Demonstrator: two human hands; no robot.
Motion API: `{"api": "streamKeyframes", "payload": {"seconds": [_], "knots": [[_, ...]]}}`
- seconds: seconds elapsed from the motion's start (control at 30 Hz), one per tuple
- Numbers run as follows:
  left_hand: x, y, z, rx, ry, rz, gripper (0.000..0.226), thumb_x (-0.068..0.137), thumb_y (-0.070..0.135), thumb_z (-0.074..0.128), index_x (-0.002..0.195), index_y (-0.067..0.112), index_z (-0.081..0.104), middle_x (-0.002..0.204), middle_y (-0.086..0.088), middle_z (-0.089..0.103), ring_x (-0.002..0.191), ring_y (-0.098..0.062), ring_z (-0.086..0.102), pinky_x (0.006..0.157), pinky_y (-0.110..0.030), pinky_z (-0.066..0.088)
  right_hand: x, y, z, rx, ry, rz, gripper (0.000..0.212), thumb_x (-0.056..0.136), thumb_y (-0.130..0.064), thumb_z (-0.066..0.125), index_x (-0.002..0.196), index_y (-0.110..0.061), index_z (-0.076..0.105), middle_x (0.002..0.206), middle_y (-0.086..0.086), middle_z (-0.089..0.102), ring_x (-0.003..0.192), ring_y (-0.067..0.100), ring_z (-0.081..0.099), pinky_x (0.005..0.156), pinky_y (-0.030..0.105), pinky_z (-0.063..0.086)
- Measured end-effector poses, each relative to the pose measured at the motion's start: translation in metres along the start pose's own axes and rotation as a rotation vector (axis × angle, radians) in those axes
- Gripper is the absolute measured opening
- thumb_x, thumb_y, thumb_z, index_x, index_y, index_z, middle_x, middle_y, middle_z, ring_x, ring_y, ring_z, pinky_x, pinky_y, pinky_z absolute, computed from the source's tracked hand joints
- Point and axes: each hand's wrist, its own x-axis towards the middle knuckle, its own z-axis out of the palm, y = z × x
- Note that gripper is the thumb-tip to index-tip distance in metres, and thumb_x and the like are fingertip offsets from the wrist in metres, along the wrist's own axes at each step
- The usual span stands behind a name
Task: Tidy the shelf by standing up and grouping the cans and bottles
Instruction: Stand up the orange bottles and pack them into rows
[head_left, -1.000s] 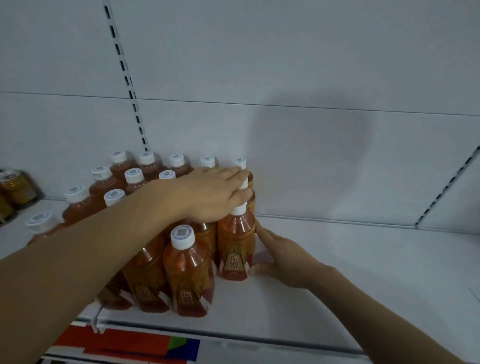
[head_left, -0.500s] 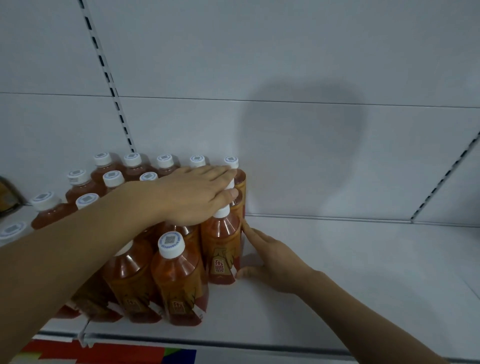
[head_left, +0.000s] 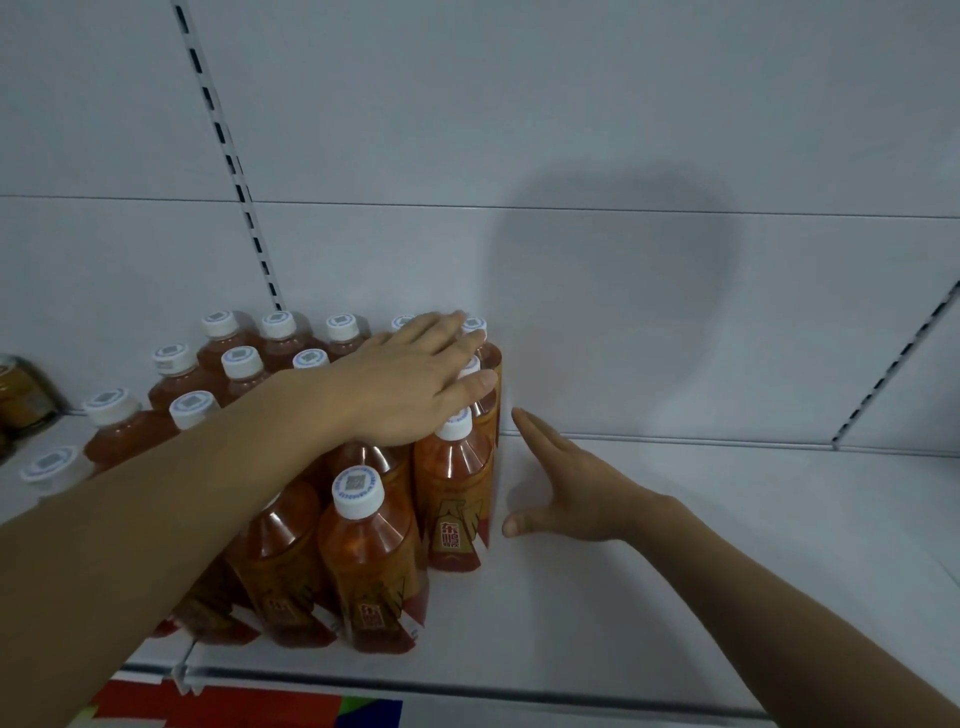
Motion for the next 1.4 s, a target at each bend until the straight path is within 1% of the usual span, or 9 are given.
{"api": "streamKeyframes", "payload": {"seconds": [0.3,0.53,0.73,0.83,0.93,1.0,1.13,1.27,1.4], "knots": [[0.008,-0.007,0.005,-0.010,-0.041,-0.009,0.071,0.106,0.064,0.008,0.168,0.034,-0.008,0.176,0.010,-0.014,0.162,-0.012,-0.013,0.132,-0.047,0.000,0.016,-0.004,0.013,0.027,0.015,-0.184,0.130,0.084,-0.071,0.078,0.163,-0.051,-0.024,0.170,-0.030,-0.030,0.165,0.022,0.014,0.126,0.049,0.038],[0.003,-0.004,0.001,-0.021,-0.031,-0.015,0.070,0.108,0.063,0.010,0.169,0.033,-0.005,0.177,0.010,-0.013,0.162,-0.012,-0.011,0.132,-0.047,0.001,0.015,0.001,0.012,-0.056,0.017,-0.158,0.128,0.081,-0.084,0.069,0.162,-0.051,-0.026,0.174,-0.023,-0.024,0.166,0.022,0.013,0.128,0.052,0.036],[-0.037,-0.010,-0.016,-0.090,0.106,0.050,0.082,0.096,0.075,0.009,0.167,0.035,0.019,0.175,0.008,0.020,0.161,-0.013,0.011,0.131,-0.047,0.014,-0.019,-0.016,0.023,-0.106,0.137,0.045,0.125,0.078,-0.101,0.044,0.166,-0.040,-0.021,0.179,-0.013,-0.012,0.166,0.015,0.006,0.133,0.043,0.024],[-0.063,-0.023,-0.016,-0.046,0.124,0.091,0.097,0.089,0.086,0.000,0.162,0.032,0.034,0.168,0.008,0.036,0.155,-0.014,0.029,0.126,-0.047,0.026,-0.044,-0.040,0.037,-0.135,0.354,0.051,0.116,0.080,-0.104,0.028,0.169,-0.039,-0.006,0.180,-0.013,0.004,0.164,0.013,0.015,0.130,0.041,0.027],[-0.085,-0.040,-0.007,-0.010,0.112,0.124,0.093,0.090,0.082,0.003,0.157,0.032,0.043,0.161,0.011,0.045,0.148,-0.013,0.039,0.121,-0.046,0.032,-0.066,-0.070,0.067,-0.204,0.659,-0.070,0.090,0.096,-0.087,0.039,0.165,-0.030,0.030,0.161,-0.005,0.048,0.144,0.018,0.049,0.115,0.040,0.047],[-0.098,-0.053,0.001,0.022,0.109,0.138,0.086,0.092,0.080,0.002,0.153,0.035,0.044,0.153,0.015,0.049,0.144,-0.012,0.042,0.119,-0.046,0.034,-0.075,-0.099,0.084,-0.229,0.654,-0.035,0.082,0.096,-0.087,0.034,0.159,-0.034,0.037,0.145,-0.009,0.060,0.129,0.014,0.058,0.106,0.035,0.053],[-0.115,-0.068,0.008,0.115,0.012,0.072,0.076,0.100,0.074,0.009,0.166,0.037,0.021,0.171,0.011,0.027,0.159,-0.015,0.018,0.128,-0.045,0.018,-0.081,-0.141,0.104,-0.188,0.406,0.164,0.101,0.081,-0.095,0.015,0.167,-0.043,0.009,0.152,-0.018,0.055,0.135,0.007,0.050,0.109,0.024,0.045],[-0.122,-0.074,0.020,0.111,-0.008,0.095,0.079,0.097,0.071,0.004,0.168,0.037,-0.001,0.177,0.008,0.004,0.163,-0.016,-0.005,0.131,-0.049,0.006,-0.074,-0.158,0.122,-0.183,0.449,0.226,0.092,0.101,-0.073,0.040,0.169,-0.036,-0.010,0.142,-0.007,0.066,0.123,0.013,0.063,0.098,0.025,0.051],[-0.120,-0.078,0.029,0.072,0.035,0.141,0.067,0.105,0.061,0.009,0.167,0.040,-0.004,0.177,0.013,0.006,0.163,-0.017,-0.009,0.131,-0.051,0.007,-0.070,-0.159,0.133,-0.174,0.493,0.265,0.091,0.105,-0.065,0.044,0.170,-0.034,-0.012,0.123,0.000,0.074,0.104,0.019,0.071,0.090,0.031,0.057]]}}
